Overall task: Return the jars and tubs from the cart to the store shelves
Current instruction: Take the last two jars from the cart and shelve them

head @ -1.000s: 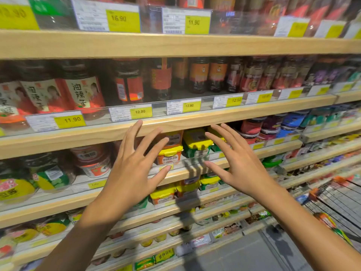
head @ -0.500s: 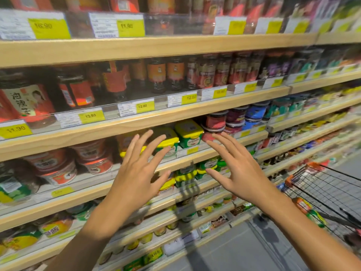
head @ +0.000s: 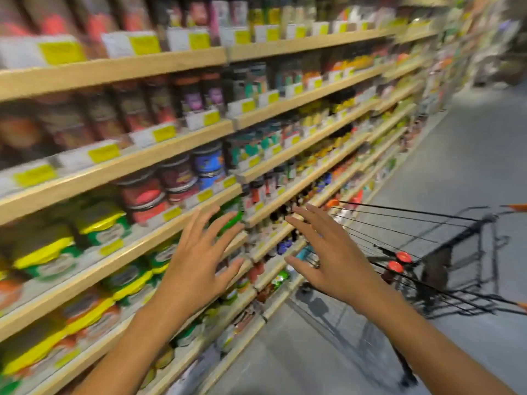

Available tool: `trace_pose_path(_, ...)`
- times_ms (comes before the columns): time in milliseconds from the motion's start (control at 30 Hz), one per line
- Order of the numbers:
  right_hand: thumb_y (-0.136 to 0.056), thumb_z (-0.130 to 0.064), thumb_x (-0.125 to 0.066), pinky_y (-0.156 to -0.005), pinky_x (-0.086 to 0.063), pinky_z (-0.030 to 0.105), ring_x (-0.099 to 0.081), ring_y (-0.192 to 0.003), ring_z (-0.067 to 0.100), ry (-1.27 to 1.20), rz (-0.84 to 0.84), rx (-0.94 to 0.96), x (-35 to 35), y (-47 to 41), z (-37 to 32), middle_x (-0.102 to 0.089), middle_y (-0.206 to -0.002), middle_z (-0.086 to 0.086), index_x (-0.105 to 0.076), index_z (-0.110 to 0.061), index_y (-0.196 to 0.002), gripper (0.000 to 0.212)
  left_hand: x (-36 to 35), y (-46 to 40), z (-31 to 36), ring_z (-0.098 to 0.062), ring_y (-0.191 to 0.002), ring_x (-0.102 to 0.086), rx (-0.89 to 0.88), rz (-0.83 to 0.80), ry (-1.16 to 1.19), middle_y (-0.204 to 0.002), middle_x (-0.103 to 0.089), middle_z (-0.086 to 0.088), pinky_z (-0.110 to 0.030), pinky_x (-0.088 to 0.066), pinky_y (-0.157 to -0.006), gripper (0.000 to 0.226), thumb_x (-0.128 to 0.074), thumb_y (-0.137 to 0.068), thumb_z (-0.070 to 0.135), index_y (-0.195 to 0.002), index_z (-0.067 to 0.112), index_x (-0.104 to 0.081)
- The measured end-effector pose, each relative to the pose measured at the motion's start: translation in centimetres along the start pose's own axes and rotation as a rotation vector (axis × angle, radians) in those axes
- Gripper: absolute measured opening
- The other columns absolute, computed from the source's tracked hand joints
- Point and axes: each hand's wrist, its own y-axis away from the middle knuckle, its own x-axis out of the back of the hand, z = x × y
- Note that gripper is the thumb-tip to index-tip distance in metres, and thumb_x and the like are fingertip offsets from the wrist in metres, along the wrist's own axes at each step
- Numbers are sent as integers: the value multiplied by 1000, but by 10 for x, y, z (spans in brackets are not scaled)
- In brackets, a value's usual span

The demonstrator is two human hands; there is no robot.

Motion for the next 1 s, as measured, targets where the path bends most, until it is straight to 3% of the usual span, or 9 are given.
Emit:
trace_pose_path(200,-95,-61,-49,-120,-30,50,-22,-153,24,35,-15,-207,24,77,87,-30,-162,-3,-33,-30,-153,68,-59,-67,86,-28,-145,-33,-180,-36,126,-152,-43,2,-56,-17,-122,55,-44,-96,55,-142,25,-51)
trace_pose_path(333,-95,-57,-54,-116,-35,50,-30,-149,26,57,-1,-328,33,119,125,-37,-159,1,-41,-24,-150,66,-96,-99,126,-27,-146,-33,-275,-85,185,-153,-43,2,-56,-19,-121,55,-50,-96,53,-144,26,-49)
trace_pose_path(467,-95,-57,-54,-115,-37,51,-31,-149,25,90,-28,-444,37,147,159,-37,-159,1,-44,-21,-149,66,-133,-131,155,-27,-145,-34,-355,-138,245,-153,-43,2,-52,-22,-121,57,-43,-97,56,-144,25,-49)
trace_pose_path(600,-94,-63,-47,-120,-32,46,-24,-152,19,128,-57,-537,38,158,192,-32,-161,-4,-41,-23,-151,70,-170,-162,176,-28,-142,-37,-407,-165,326,-149,-47,2,-54,-28,-117,55,-45,-95,54,-140,24,-53)
trace_pose_path(767,-92,-66,-46,-120,-32,45,-25,-151,17,156,-100,-638,32,153,241,-31,-161,-6,-39,-26,-152,72,-218,-209,187,-23,-143,-33,-433,-208,328,-150,-46,3,-40,-11,-121,57,-39,-94,57,-140,26,-51)
trace_pose_path(900,-94,-67,-46,-120,-32,44,-26,-150,17,170,-132,-699,24,135,286,-29,-161,-10,-33,-30,-154,71,-262,-257,189,-24,-141,-38,-486,-242,412,-145,-51,0,-47,-22,-121,56,-45,-93,54,-138,23,-55)
trace_pose_path(1000,-93,-66,-47,-123,-18,33,-22,-151,15,178,-160,-760,18,118,318,-27,-162,-12,-30,-31,-156,74,-290,-296,186,-23,-142,-39,-476,-291,449,-147,-49,3,-51,-32,-118,57,-45,-92,56,-139,25,-52)
